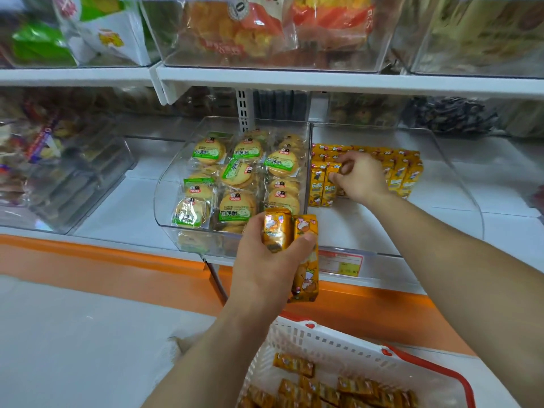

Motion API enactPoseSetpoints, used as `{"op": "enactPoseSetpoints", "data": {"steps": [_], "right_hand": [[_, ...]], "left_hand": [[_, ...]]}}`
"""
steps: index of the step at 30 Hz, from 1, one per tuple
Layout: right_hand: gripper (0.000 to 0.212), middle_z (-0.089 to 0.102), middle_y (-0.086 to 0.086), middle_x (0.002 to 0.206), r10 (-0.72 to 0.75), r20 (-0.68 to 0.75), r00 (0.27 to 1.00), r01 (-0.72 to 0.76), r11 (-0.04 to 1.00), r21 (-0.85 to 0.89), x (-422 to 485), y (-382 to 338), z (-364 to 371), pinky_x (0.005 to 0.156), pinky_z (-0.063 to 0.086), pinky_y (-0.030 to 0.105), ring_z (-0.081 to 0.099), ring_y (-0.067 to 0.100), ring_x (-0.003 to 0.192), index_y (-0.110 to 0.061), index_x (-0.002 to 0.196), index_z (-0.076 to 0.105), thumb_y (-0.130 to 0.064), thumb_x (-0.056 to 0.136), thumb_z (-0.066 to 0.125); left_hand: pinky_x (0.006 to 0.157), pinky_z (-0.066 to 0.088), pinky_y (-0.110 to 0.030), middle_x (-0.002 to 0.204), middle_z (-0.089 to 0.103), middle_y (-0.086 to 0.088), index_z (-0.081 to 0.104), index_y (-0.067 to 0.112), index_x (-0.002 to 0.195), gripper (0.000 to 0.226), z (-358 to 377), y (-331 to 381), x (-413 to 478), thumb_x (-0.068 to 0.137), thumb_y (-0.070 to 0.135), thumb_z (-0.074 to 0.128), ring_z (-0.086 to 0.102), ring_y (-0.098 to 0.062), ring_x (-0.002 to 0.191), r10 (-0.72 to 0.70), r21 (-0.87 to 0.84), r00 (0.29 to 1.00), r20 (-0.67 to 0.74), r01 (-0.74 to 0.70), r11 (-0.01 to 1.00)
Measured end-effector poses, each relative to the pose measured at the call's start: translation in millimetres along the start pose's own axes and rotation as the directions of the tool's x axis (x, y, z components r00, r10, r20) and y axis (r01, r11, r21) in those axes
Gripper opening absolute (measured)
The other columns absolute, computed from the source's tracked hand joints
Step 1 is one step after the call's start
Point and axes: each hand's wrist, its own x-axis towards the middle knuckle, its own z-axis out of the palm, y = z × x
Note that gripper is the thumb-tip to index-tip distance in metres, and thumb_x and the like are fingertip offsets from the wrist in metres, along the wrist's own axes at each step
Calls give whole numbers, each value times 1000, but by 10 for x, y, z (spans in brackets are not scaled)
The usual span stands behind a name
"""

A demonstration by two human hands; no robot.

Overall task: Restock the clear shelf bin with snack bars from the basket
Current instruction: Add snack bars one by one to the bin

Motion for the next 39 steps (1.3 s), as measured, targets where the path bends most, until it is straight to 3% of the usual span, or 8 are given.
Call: {"op": "enactPoseSetpoints", "data": {"steps": [4,10,17,21,26,31,36,39], "right_hand": [[39,66,-2,79,36,-16,999,-35,999,40,-42,35,-23,59,37,19,62,17,79,-15,113,63,-20,80,83],[37,58,-5,82,14,16,1000,-15,998,55,-373,12,-364,70,46,25,63,21,86,-14,110,61,-13,79,80],[20,67,-9,90,-30,236,971,-33,965,260,-1240,-277,-875,69,53,24,68,14,79,-32,95,66,-20,83,77],[26,70,-9,89,-95,489,867,-141,895,423,-1830,-542,-842,69,60,39,72,17,82,-35,112,61,-35,88,71],[47,70,6,99,-28,497,867,-219,875,432,-1933,-703,-800,73,63,44,73,24,88,-25,124,57,-20,83,80],[47,75,4,94,-18,590,807,-327,819,472,-1907,-670,-846,72,61,40,74,23,88,-29,126,56,-16,86,77],[31,66,7,91,-5,536,844,-348,756,555,-1815,-666,-855,61,58,35,68,19,75,-34,113,69,-12,91,67],[31,69,7,101,-33,531,847,-287,812,508,-1754,-615,-896,57,53,30,66,13,75,-39,107,73,-13,90,67]], "left_hand": [[77,65,-48,99,77,1,62,30,122,42,6,-1,14,85,31,81,77,-19,90,-14,16,1000,-18,14,1000],[77,65,-48,101,77,2,59,30,126,48,9,3,-11,84,33,82,77,-18,90,-38,38,999,-37,40,998],[77,63,-56,107,76,-8,62,25,122,42,46,35,-52,85,31,81,77,-29,94,-101,-30,994,-31,101,994],[90,56,-66,116,73,-19,65,16,124,34,105,85,-94,91,22,75,71,-41,105,-145,-130,989,26,147,980],[92,55,-65,115,73,-25,64,7,124,29,114,133,-152,95,6,66,71,-46,106,-126,-195,989,80,140,971],[92,54,-68,115,72,-26,63,7,125,30,68,122,-166,95,8,67,70,-47,107,-90,-168,991,100,106,980],[67,61,-32,105,78,-11,68,13,118,22,17,137,-116,97,17,66,77,-26,95,-22,-125,996,86,33,992],[56,55,-23,99,79,-5,68,16,112,23,-4,145,-92,94,29,71,78,-19,89,24,-53,999,44,-22,998]]}}
